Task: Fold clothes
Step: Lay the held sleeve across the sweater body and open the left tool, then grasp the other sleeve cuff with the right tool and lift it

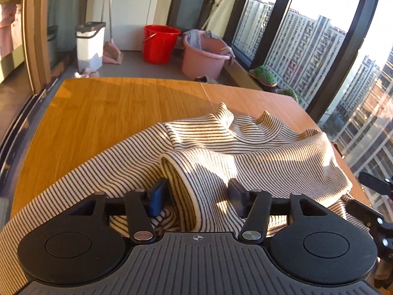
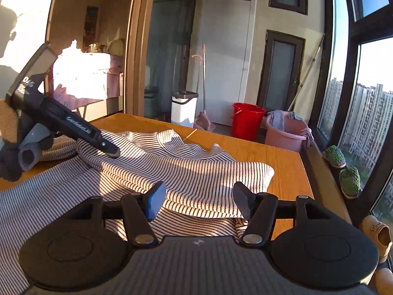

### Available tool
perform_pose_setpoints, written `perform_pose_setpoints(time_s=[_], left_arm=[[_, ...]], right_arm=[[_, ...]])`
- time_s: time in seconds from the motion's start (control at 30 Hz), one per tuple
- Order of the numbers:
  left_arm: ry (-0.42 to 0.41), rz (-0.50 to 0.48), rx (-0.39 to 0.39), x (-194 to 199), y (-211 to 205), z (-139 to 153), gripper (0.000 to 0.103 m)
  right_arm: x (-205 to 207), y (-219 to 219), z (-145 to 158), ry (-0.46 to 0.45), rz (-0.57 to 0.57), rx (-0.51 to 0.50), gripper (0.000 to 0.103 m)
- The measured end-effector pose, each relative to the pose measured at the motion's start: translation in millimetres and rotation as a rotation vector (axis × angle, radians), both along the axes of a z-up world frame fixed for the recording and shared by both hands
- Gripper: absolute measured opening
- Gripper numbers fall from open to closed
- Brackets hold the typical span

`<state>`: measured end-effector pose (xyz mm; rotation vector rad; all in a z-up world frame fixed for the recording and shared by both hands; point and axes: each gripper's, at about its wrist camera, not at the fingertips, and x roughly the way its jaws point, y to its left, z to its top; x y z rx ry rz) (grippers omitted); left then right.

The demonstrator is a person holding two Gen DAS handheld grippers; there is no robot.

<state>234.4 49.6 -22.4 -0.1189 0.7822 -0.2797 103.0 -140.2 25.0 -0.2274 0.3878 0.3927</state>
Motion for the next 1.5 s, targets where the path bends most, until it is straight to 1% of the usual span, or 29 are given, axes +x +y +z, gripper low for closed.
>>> perform_pose_setpoints(time_s=[0.03,0.1,0.13,0.27,0.3,0.33,0.4,0.47,0.57,0.6,0.63,0.67,0.7,0.73,0.87,0.97,1.0,1.07,1.1,1.13,1.2,1.27,1.3,1.33,1.37,1.4,1.43,1.47,1.5], left_arm=[[-0.015,-0.015,-0.005,-1,-2,5,0.013],[-0.088,-0.041,0.024,-8,-13,23,0.009],[-0.145,-0.071,0.036,-13,-23,38,0.008],[-0.360,-0.176,-0.002,-35,-51,92,0.008],[-0.393,-0.188,-0.002,-35,-54,99,0.009],[-0.395,-0.175,-0.002,-28,-57,100,0.009],[-0.339,-0.136,-0.008,-12,-54,86,0.009],[-0.256,-0.084,0.019,3,-46,54,0.009],[-0.159,-0.004,0.045,15,-26,14,0.010],[-0.127,0.026,0.051,19,-17,1,0.012],[-0.107,0.050,0.046,20,-6,-6,0.016],[-0.098,0.073,0.036,19,4,-9,0.020],[-0.095,0.089,0.020,18,12,-9,0.030],[-0.097,0.105,0.001,16,19,-6,0.037],[-0.119,0.132,-0.067,-3,42,12,0.037],[-0.109,0.060,-0.179,-16,41,19,0.037],[-0.088,0.030,-0.208,-18,37,15,0.039],[-0.041,-0.030,-0.264,-20,27,6,0.048],[0.001,-0.036,-0.266,-18,22,-3,0.052],[0.046,-0.037,-0.264,-14,18,-13,0.050],[0.038,-0.032,-0.267,-17,19,-16,0.049],[0.054,-0.017,-0.306,-19,27,-11,0.053],[0.061,-0.011,-0.329,-22,32,-6,0.059],[0.061,-0.005,-0.336,-27,37,0,0.068],[0.061,0.001,-0.339,-33,41,8,0.077],[0.053,0.006,-0.313,-39,45,15,0.089],[0.044,0.011,-0.283,-46,49,22,0.092],[0.035,0.016,-0.253,-52,53,28,0.092],[0.028,0.015,-0.225,-58,57,33,0.095]], right_arm=[[-5,5,-2,-0.018,0.018,-0.028,0.069],[-16,15,-5,-0.054,0.054,-0.083,0.074],[-21,20,-6,-0.072,0.072,-0.111,0.074],[-22,32,-10,-0.079,0.087,-0.167,0.075],[-22,35,-10,-0.080,0.089,-0.180,0.077],[-22,36,-11,-0.081,0.086,-0.183,0.079],[-22,35,-11,-0.078,0.074,-0.179,0.080],[-20,35,-11,-0.075,0.061,-0.172,0.082],[-17,34,-13,-0.053,0.055,-0.171,0.083],[-15,34,-14,-0.046,0.053,-0.173,0.084],[-14,35,-14,-0.039,0.048,-0.177,0.084],[-13,35,-15,-0.034,0.045,-0.180,0.084],[-13,36,-15,-0.029,0.042,-0.183,0.084],[-13,36,-16,-0.026,0.039,-0.184,0.085],[-10,36,-17,-0.016,0.030,-0.190,0.086],[-8,38,-19,-0.008,0.028,-0.201,0.086],[-7,39,-20,-0.004,0.027,-0.208,0.086],[-6,41,-21,0.003,0.026,-0.224,0.088],[-5,42,-22,0.004,0.026,-0.231,0.089],[-6,43,-22,0.002,0.024,-0.237,0.091],[-7,44,-22,-0.004,0.020,-0.248,0.093],[-7,46,-23,-0.008,0.019,-0.256,0.095],[-7,46,-23,-0.009,0.020,-0.259,0.095],[-7,47,-23,-0.008,0.024,-0.264,0.095],[-8,49,-22,-0.013,0.036,-0.269,0.093],[-9,51,-21,-0.020,0.052,-0.275,0.085],[-10,57,-19,-0.018,0.085,-0.280,0.070],[-12,65,-16,-0.012,0.125,-0.284,0.062],[-14,72,-14,-0.006,0.164,-0.288,0.051]])
